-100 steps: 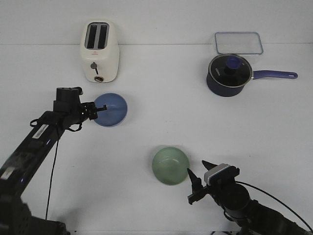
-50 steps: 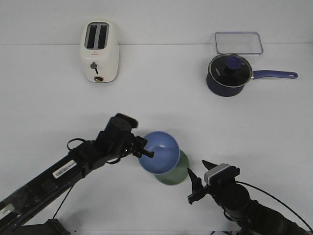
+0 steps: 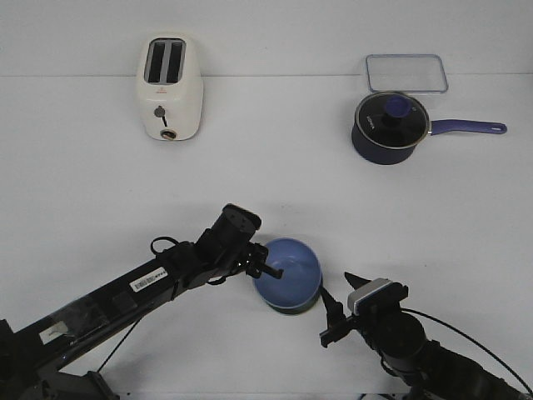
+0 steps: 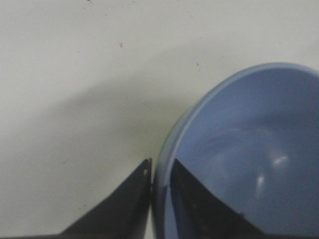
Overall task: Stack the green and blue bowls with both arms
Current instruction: 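Carry the blue bowl with the left gripper onto the green bowl, then open the left gripper and withdraw it from the stacked bowls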
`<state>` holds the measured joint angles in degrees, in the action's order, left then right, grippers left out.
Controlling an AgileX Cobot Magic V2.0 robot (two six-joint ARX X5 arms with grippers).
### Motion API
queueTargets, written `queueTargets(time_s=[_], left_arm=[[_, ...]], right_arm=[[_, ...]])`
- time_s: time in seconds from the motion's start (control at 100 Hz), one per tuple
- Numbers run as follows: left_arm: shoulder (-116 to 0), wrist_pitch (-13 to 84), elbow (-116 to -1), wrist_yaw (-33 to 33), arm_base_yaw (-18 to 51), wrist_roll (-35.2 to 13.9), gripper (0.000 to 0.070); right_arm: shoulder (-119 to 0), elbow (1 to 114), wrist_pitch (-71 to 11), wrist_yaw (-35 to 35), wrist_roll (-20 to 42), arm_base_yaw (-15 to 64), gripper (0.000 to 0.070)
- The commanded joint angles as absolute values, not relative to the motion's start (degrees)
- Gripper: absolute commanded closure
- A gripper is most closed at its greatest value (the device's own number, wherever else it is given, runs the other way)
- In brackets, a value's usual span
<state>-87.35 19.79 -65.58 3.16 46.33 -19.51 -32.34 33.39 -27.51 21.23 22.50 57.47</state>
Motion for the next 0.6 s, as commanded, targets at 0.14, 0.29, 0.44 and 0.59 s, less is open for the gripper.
queueTargets(time_s=[0.14, 0.29, 0.44, 0.59], left_arm=[[-87.9, 17.8, -66.7, 2.7, 47.0, -19.5, 0.0313], [-81.8, 18.7, -66.8, 2.7, 45.5, -13.5, 0.0314], [-69.3, 23.1, -66.6, 0.4, 43.7, -10.5, 0.0314], [-55.5, 24.4, -57.8, -3.6, 43.4, -11.6, 0.0314]], right_arm=[[-32.6, 33.6, -26.7, 21.5, 22.7, 58.2, 0.0326], [-31.6, 33.6, -26.7, 24.3, 22.7, 58.2, 0.0326], [-28.1, 33.6, -26.9, 25.7, 21.4, 58.2, 0.0326], [-24.7, 33.6, -28.7, 27.1, 20.4, 58.2, 0.0326]])
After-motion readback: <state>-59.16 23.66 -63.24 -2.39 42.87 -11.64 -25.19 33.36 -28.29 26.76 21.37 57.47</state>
